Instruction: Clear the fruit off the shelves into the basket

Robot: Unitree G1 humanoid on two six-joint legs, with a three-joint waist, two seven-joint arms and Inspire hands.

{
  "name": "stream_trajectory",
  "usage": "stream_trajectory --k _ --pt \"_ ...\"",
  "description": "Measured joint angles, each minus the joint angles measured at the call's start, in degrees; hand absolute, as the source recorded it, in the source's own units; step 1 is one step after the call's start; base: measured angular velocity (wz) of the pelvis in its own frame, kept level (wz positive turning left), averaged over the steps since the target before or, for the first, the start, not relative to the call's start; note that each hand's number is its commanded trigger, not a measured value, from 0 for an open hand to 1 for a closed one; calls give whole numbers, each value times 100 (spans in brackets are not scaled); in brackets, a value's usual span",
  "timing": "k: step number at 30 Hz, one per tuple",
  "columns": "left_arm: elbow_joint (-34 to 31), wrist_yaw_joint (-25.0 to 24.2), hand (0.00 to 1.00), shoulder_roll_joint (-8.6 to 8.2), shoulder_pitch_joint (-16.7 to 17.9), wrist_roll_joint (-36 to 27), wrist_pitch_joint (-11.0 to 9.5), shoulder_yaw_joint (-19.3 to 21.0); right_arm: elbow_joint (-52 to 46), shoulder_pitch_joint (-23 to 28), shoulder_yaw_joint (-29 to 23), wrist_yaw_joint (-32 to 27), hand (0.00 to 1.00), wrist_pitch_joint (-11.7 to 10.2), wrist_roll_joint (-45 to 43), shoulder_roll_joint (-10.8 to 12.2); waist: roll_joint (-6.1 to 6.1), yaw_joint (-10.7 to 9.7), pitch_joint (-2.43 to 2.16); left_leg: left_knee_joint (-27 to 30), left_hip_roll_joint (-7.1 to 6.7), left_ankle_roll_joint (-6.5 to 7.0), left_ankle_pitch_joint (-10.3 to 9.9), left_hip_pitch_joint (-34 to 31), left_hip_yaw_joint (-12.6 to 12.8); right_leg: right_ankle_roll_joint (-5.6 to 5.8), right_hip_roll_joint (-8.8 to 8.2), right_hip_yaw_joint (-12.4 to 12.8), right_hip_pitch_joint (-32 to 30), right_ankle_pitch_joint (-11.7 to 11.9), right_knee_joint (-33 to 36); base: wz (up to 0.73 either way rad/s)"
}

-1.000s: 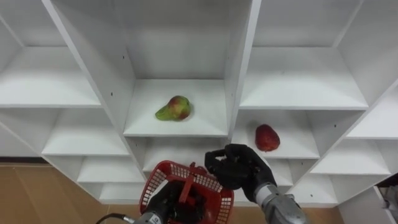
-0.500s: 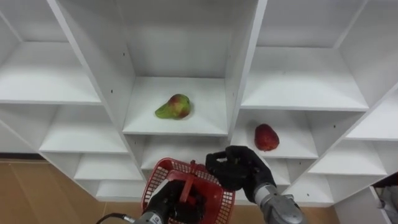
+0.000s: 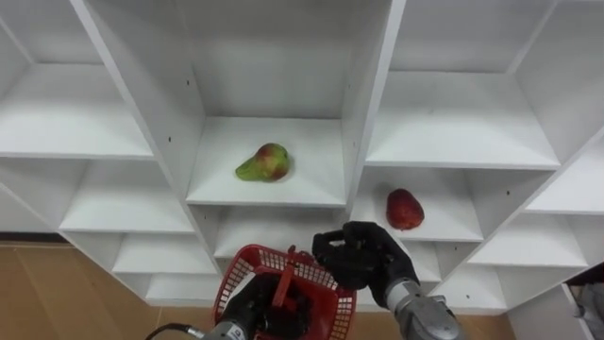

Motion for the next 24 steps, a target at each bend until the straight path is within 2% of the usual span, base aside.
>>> stream_trajectory --k 15,24 --pt "3 0 100 11 -23 -3 1 -11 147 -77 258 5 100 -57 3 2 7 -10 -6 53 1 0 0 -25 0 0 -8 -5 15 0 9 0" --pt "3 -46 100 -59 -30 -118 1 -13 392 -171 280 3 100 -59 2 1 20 21 -16 67 -2 0 0 -45 -20 0 -7 -6 -1 0 1 0"
